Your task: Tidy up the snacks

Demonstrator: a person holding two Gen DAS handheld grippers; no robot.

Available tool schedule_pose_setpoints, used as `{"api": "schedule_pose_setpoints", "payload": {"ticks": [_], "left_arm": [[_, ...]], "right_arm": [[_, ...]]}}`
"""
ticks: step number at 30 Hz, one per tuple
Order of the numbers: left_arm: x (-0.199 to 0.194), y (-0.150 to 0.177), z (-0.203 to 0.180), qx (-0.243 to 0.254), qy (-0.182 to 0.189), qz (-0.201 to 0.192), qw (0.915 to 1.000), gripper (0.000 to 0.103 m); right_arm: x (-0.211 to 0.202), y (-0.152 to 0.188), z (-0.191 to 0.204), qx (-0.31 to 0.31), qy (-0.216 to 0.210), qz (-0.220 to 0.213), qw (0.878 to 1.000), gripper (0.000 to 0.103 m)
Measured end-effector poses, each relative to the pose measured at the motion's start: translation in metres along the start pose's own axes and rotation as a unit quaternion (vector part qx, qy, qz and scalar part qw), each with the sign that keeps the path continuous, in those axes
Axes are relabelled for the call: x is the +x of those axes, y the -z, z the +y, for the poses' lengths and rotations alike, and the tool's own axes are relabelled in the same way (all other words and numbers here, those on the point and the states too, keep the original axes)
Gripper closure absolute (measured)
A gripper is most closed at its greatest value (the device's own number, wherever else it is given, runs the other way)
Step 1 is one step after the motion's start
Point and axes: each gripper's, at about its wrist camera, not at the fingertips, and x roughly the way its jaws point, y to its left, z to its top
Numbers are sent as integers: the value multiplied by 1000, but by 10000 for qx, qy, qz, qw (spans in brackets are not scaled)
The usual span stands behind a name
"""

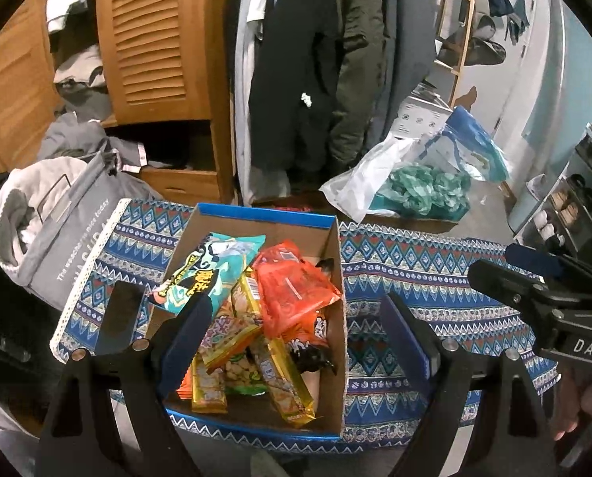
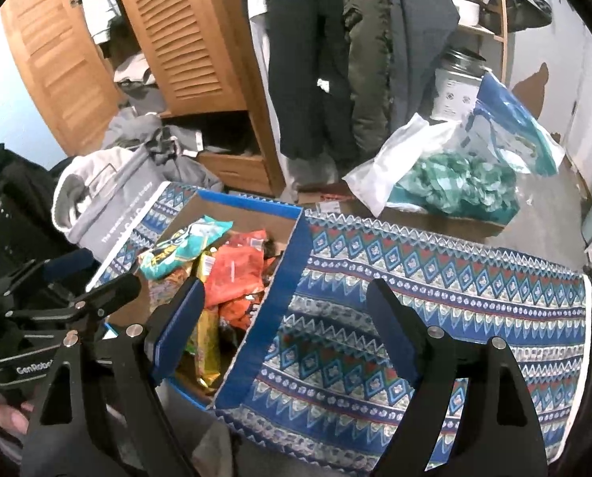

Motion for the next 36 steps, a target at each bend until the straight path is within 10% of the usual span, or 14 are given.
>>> {"api": "schedule_pose_setpoints", "payload": {"ticks": [36], "left_arm": [[-5,0,-3,-42,-163,-3,9999,15]], "right_arm": [[4,0,-5,21,49,58,10000,20]]}}
